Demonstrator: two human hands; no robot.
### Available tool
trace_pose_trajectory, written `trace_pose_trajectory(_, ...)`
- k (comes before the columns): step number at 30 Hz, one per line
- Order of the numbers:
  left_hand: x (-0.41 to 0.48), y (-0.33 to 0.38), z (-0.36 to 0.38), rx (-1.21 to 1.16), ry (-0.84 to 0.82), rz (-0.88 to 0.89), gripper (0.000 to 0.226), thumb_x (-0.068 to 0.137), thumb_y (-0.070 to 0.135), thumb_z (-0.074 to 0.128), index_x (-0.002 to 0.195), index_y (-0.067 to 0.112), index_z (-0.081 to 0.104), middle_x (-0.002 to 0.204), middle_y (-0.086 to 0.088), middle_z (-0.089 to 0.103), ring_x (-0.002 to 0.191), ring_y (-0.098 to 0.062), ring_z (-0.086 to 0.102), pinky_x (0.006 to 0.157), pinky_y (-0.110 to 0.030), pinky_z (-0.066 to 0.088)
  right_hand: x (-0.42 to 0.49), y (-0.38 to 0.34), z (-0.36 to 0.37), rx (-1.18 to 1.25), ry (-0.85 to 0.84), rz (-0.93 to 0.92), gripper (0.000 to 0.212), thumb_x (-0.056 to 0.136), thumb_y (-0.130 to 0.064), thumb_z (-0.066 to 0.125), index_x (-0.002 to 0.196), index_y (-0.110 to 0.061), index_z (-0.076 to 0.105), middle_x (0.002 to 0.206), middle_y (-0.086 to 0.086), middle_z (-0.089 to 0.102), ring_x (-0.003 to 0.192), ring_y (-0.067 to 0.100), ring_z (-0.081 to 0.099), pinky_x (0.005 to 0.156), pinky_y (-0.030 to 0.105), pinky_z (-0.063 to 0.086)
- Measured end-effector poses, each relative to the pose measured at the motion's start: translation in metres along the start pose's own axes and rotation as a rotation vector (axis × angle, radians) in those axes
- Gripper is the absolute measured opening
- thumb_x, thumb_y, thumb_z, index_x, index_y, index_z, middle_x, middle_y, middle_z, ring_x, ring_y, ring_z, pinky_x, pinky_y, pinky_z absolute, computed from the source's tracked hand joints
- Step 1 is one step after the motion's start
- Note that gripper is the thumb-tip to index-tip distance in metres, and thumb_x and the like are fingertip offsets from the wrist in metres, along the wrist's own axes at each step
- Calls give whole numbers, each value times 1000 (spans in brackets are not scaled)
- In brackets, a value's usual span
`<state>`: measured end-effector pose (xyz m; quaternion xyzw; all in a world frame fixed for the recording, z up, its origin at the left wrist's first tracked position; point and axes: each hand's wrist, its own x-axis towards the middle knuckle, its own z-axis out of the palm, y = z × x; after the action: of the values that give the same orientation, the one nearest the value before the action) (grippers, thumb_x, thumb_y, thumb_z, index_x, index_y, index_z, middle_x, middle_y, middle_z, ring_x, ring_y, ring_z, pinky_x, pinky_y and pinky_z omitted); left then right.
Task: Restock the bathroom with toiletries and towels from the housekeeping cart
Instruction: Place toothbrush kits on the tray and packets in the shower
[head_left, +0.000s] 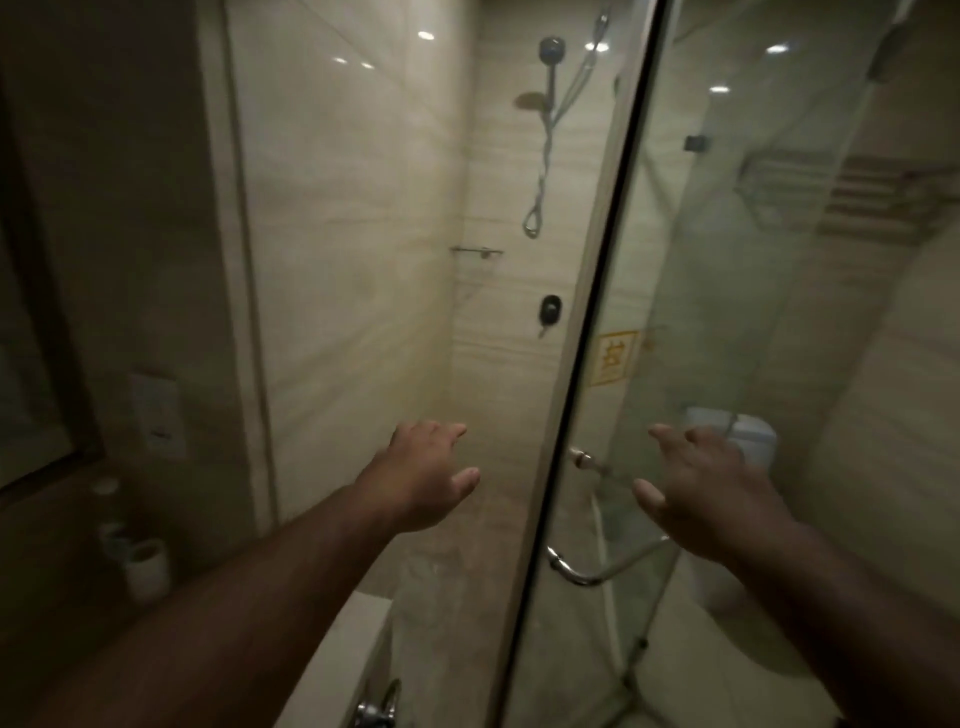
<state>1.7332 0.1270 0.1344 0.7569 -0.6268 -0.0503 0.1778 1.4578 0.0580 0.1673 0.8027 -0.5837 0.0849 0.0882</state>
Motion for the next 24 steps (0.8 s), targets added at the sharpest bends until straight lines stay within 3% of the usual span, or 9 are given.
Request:
trace_pose_trajectory(4, 23, 55, 26, -33, -41, 185, 68, 97, 52, 50, 155, 21, 31, 153, -6, 39, 140, -28, 30, 116, -33, 24, -26, 50, -1, -118, -16, 130, 74, 92, -64, 42, 153, -25, 23, 148, 8, 33, 129, 30, 41, 100, 40, 41)
trace_pose_trajectory(8, 39, 131, 50, -55, 14, 366, 86, 80, 72, 35, 148, 21, 43, 143, -5, 51, 132, -28, 40, 112, -35, 33, -55, 112, -18, -172, -37, 282, 73, 95, -60, 41, 150, -15, 24, 149, 12, 34, 132, 29, 39, 103, 39, 38)
trace_pose_trajectory(12, 47, 217, 63, -109, 4, 479, 71, 96, 56, 49, 155, 24, 29, 156, -3, 35, 142, -27, 27, 117, -37, 28, -88, 187, -32, -189, -3, 396, 71, 96, -55, 42, 149, -10, 26, 150, 11, 38, 135, 28, 40, 105, 38, 39)
trace_pose_trajectory(16, 41, 301, 81, -117, -28, 594, 75, 96, 58, 46, 158, 23, 21, 162, -3, 27, 146, -26, 21, 120, -38, 22, -125, 256, -33, -208, -9, 450, 65, 97, -50, 41, 148, -11, 30, 149, 8, 42, 134, 26, 41, 103, 35, 40)
trace_pose_trajectory(21, 26, 371, 96, -69, -37, 714, 76, 99, 56, 44, 160, 21, 16, 166, -2, 18, 151, -23, 12, 121, -34, 13, -166, 327, -29, -173, 0, 545, 46, 95, -43, 45, 128, -13, 43, 133, 8, 51, 122, 26, 47, 97, 36, 42)
trace_pose_trajectory(24, 17, 404, 105, -46, -70, 749, 74, 100, 55, 42, 160, 19, 15, 166, -3, 17, 152, -22, 10, 121, -33, 12, -185, 355, -31, -132, 26, 582, 53, 96, -41, 45, 138, -8, 40, 140, 11, 47, 127, 27, 43, 102, 36, 40)
